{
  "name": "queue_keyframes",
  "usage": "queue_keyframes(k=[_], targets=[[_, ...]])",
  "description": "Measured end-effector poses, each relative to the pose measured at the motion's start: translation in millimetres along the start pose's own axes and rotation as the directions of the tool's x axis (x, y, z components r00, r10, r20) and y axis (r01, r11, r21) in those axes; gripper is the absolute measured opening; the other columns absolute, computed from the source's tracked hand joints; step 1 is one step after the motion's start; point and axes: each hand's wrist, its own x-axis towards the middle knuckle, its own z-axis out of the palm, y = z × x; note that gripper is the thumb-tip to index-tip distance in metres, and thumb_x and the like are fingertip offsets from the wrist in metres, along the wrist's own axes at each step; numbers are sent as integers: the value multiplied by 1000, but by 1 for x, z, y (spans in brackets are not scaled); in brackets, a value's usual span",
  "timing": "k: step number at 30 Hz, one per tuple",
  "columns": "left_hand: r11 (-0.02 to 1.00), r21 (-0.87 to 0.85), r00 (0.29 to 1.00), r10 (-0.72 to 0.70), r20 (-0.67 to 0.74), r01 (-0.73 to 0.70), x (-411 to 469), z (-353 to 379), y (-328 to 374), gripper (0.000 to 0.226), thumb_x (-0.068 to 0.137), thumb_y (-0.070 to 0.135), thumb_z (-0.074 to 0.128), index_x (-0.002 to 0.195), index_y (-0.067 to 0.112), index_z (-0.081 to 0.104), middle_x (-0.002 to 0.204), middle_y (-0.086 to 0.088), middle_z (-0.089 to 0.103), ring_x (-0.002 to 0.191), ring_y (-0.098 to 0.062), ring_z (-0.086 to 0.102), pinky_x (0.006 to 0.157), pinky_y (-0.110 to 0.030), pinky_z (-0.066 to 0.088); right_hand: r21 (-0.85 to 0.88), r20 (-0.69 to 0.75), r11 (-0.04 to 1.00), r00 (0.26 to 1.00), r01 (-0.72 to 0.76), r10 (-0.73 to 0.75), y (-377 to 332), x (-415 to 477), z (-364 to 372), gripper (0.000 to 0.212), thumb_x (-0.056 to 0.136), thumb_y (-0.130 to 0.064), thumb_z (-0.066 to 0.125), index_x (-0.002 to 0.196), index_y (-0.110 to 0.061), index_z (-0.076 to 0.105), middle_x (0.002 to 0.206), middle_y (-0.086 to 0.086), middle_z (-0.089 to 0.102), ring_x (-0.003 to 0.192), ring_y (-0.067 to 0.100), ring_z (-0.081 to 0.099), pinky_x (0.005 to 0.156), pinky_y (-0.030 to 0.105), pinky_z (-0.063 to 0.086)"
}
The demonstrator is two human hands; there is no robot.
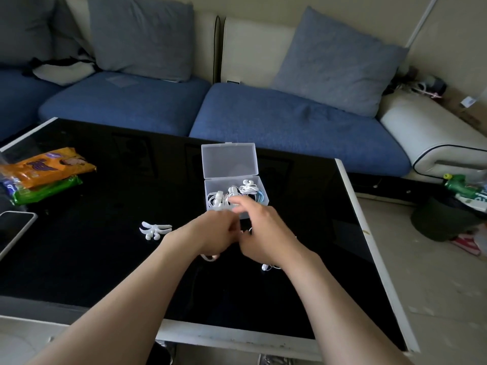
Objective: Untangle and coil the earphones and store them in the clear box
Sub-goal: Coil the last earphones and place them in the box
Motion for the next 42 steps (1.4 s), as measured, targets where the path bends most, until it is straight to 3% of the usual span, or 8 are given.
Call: queue_keyframes(k=[5,9,11,15,20,30,37,42], targets=[[975,-221,966,-26,-258,-33,-2,-10,0,35,106,43,57,77,23,62,92,-4,65,86,-22,61,69,-33,41,38,-113,999,993,-33,37,-6,3,0,53,92,-10,52,140,-32,60,105,3,74,90,21,70,84,35,58],[910,-410,954,-62,-294,-67,-10,-17,-1,46,106,48,56,83,9,63,76,-9,63,68,-24,61,65,-35,47,-24,-308,996,948,82,-85,2,3,-8,16,94,-16,65,84,-23,75,73,-8,63,74,7,62,65,25,50],[890,-448,961,-54,-272,-77,-16,-19,-1,43,109,45,50,90,9,65,82,-17,69,67,-29,68,69,-37,54,-29,-365,994,925,105,-108,7,1,-12,10,93,-21,76,86,-26,82,75,-15,57,79,-1,59,66,10,42],[850,-516,969,-28,-245,-106,-25,-20,1,38,111,38,47,95,10,67,74,-15,66,62,-27,70,81,-47,61,28,-515,997,855,76,-51,13,-2,-19,6,94,-23,79,89,-24,82,76,-14,57,75,2,59,67,10,39],[733,-674,991,-1,-133,-90,-34,-19,4,27,110,16,49,103,0,70,75,-6,62,61,-18,62,71,-34,61,161,-605,984,779,-82,164,11,-11,-25,13,100,-18,71,91,-16,80,70,-17,66,70,-12,64,61,5,42],[564,-825,993,110,44,-26,-57,-15,25,23,108,17,59,112,2,75,81,-3,72,75,-14,67,81,-33,56,219,-657,917,645,-332,390,22,-21,-25,9,101,-25,67,99,-23,76,90,1,75,81,20,70,59,25,41],[350,-936,981,193,35,-35,-63,-16,35,22,108,13,57,119,2,73,87,-5,71,77,-13,68,90,-37,59,204,-578,902,697,-380,424,17,-30,-30,19,94,-13,61,85,-16,78,80,5,74,78,26,68,67,29,48],[217,-970,986,148,-81,-112,-65,-19,44,24,108,7,54,127,4,68,101,-5,78,90,-13,74,89,-36,57,119,-323,906,847,-406,422,14,-41,-29,21,85,-19,72,66,-23,78,64,-3,71,68,14,70,53,21,48]])
